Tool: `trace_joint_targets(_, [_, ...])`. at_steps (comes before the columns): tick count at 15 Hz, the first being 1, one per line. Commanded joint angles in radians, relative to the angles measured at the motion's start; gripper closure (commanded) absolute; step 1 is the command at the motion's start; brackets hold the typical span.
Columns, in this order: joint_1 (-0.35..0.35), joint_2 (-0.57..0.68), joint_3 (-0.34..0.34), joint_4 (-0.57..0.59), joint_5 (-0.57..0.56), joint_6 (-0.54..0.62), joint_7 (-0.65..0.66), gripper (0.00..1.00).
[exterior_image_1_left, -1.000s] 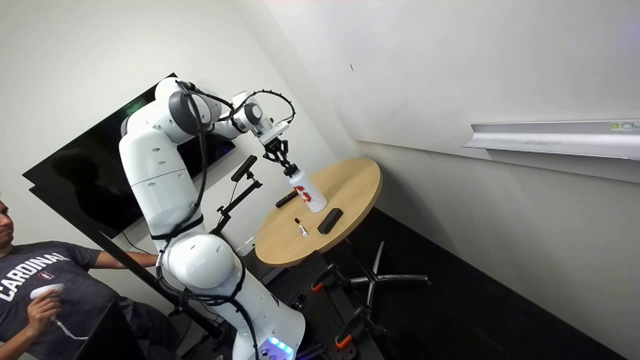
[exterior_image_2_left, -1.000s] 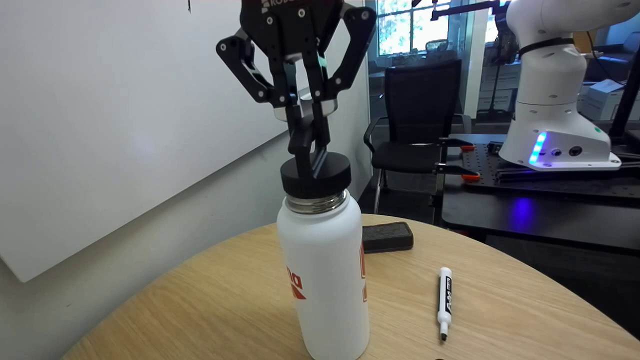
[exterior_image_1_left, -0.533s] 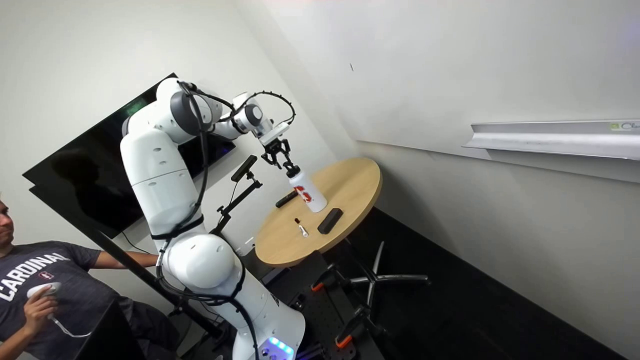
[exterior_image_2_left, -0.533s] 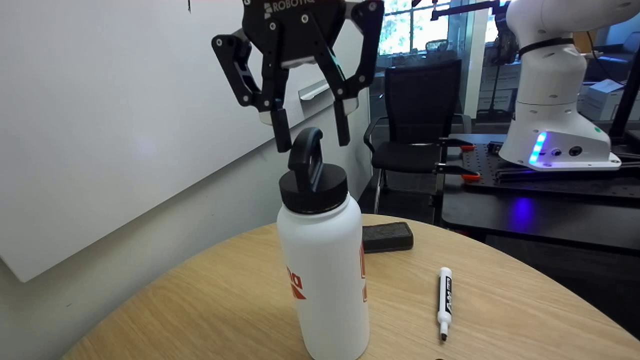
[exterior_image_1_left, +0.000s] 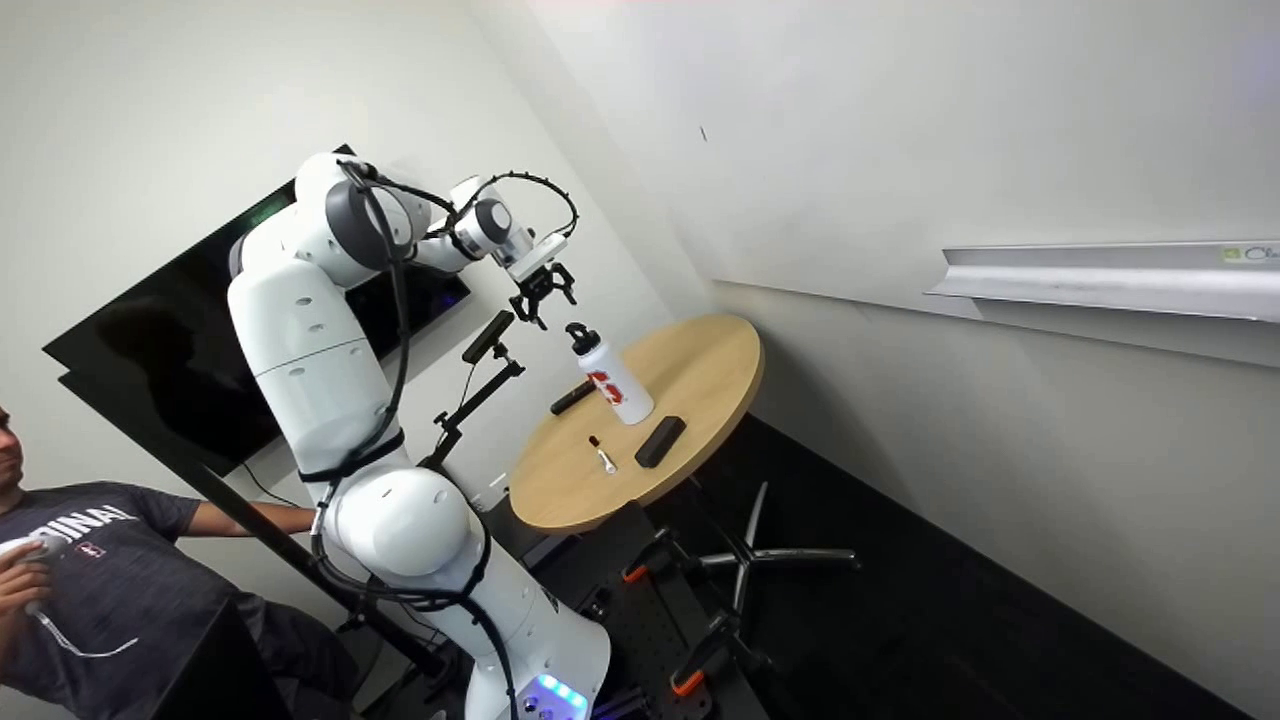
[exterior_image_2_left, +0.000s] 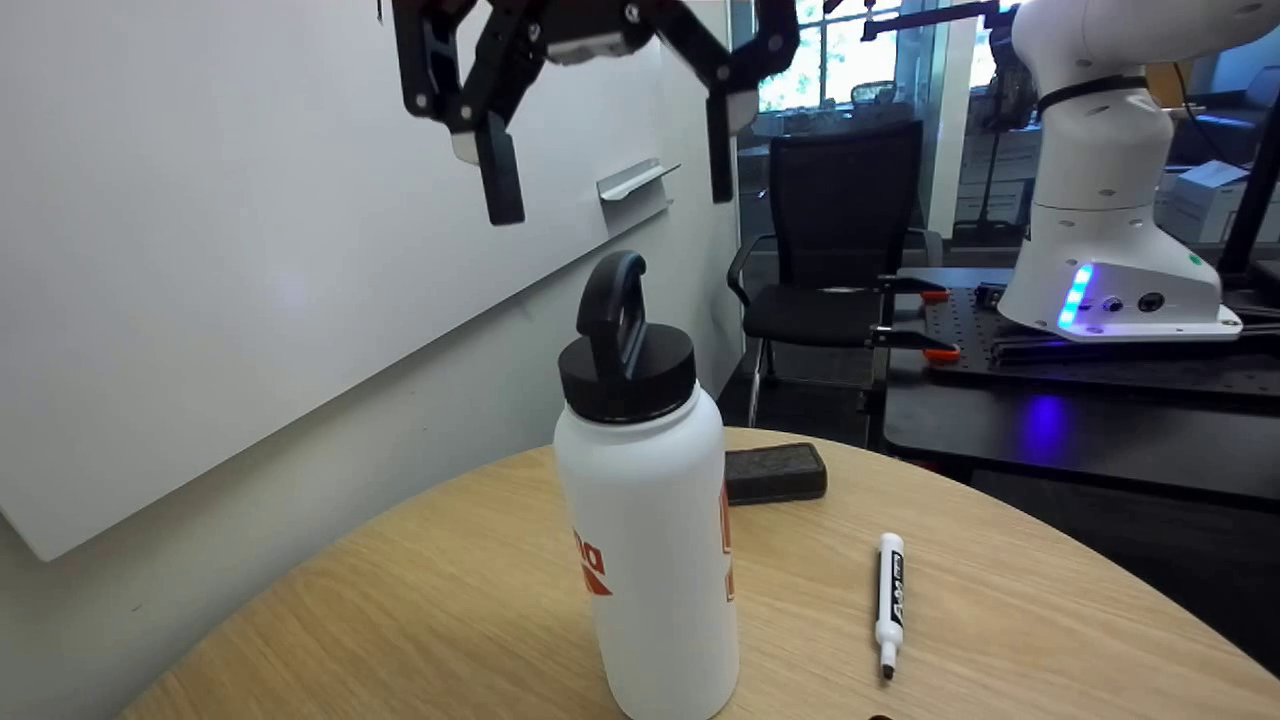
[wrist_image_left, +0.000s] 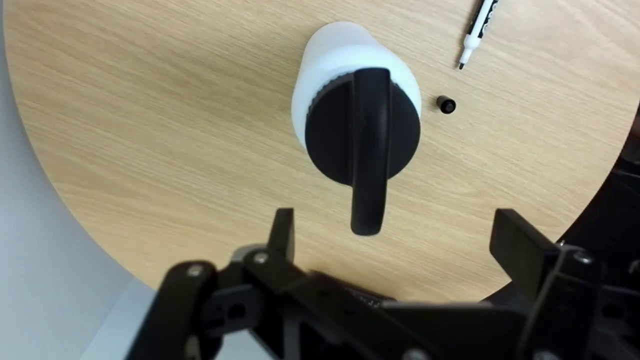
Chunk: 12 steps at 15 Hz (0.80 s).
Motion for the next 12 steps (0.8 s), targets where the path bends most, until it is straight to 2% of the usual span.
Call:
trace_joint_targets(1, [-0.007,-0.093,0.006,0.011,0.007,-0.087,-0.008,0.00])
trace_joint_targets(6, [-0.018,-0.184,-0.013,0.010,0.018,-0.159,0.041,0.00])
trace_joint_targets(12, [-0.060,-0.284,-0.068,-0.077,0.083,-0.138,0.074,0.00])
